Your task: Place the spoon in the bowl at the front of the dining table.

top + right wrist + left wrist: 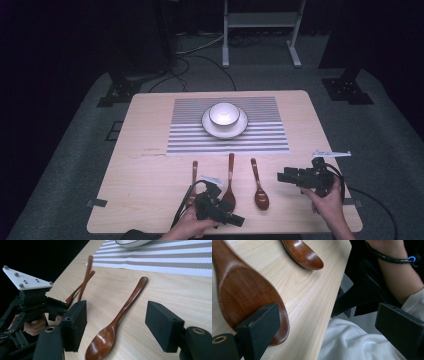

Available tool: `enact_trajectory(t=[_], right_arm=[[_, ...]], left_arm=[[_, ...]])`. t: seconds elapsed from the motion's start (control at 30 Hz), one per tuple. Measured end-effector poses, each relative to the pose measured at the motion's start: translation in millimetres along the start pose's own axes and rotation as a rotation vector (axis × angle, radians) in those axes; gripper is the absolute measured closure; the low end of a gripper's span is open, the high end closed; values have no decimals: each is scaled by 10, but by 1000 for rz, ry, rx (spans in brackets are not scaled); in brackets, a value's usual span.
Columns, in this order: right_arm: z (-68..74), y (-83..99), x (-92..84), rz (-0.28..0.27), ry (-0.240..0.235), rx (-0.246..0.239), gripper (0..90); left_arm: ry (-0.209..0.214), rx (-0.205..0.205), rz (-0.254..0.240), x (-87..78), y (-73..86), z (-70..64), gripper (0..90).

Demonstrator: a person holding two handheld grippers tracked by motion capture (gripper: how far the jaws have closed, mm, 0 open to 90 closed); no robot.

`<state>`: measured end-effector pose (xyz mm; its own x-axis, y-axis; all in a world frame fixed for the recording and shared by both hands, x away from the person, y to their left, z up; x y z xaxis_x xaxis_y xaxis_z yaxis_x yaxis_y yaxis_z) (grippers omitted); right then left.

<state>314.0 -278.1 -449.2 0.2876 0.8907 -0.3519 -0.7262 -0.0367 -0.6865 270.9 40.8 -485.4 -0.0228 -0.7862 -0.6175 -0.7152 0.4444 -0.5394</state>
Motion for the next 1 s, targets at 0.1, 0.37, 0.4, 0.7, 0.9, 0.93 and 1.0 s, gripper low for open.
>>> enact_trajectory(t=[0.1,0.37,0.4,0.7,0.9,0.93,1.0], right_arm=[[62,-64,46,30,23,-10,324],[194,-258,175,81,66,-45,323],[205,-285,193,87,69,-50,323],[271,-500,422,142,93,-84,323],[318,-577,559,167,93,-102,323],[332,-598,619,182,98,-107,323],[333,-607,649,189,100,-112,323]], left_arm=[[-4,5,1,1,-1,-7,47],[-1,5,1,0,4,-1,47],[-1,5,1,0,4,-1,47],[0,8,0,-1,5,3,47],[3,6,-3,0,6,3,47],[1,12,-2,0,5,5,47],[0,12,-1,0,5,2,47]])
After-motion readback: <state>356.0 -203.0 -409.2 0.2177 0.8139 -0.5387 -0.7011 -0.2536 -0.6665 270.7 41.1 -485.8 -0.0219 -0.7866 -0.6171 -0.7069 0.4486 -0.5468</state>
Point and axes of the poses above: each handheld gripper's, and its own axes: x roughly forward along the jaws, y roughly out of its underside, z roughly to its left, the point moved 2 cm from there along x, roughly forward along the jaws, and after that the axes turned 9 degrees about -y, right-handed, at the moved point
